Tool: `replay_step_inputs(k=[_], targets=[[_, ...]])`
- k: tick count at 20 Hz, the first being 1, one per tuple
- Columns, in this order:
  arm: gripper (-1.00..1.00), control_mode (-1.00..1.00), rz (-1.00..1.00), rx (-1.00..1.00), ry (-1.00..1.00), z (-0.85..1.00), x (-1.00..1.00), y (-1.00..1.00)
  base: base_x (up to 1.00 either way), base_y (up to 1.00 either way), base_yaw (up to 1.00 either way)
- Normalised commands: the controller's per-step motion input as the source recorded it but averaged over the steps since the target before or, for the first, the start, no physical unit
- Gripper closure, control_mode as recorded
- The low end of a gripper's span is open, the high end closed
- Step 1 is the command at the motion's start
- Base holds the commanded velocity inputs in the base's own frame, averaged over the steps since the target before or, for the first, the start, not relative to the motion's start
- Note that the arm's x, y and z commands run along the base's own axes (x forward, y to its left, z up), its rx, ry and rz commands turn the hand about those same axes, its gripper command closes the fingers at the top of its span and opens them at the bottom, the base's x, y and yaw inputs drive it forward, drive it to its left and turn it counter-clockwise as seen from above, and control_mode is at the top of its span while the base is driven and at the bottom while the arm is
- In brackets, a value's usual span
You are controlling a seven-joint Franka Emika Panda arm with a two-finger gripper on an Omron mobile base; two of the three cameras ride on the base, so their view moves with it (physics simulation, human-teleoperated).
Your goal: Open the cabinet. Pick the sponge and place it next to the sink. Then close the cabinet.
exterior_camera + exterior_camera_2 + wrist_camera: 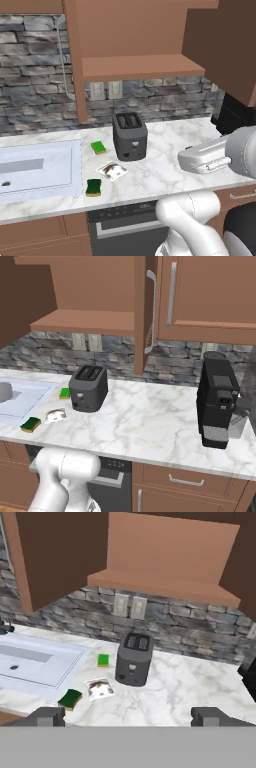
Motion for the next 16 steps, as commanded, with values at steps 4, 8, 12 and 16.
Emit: replay_step_inputs(k=[4,8,12,16], targets=[[-1.00,-1.00,0.00,-0.07,-0.05,0.51,0.00,0.00,0.00,0.00,0.00],[-1.00,-1.00,-0.01,-0.01,-0.02,0.47,0.00,0.00,0.00,0.00,0.00],[-1.00,-1.00,0.00,0.03,-0.01,0.17,0.00,0.00,0.00,0.00,0.00],[-1.00,-1.00,0.00,0.02,-0.08,0.00,0.00,0.12,0.00,0.00,0.00]])
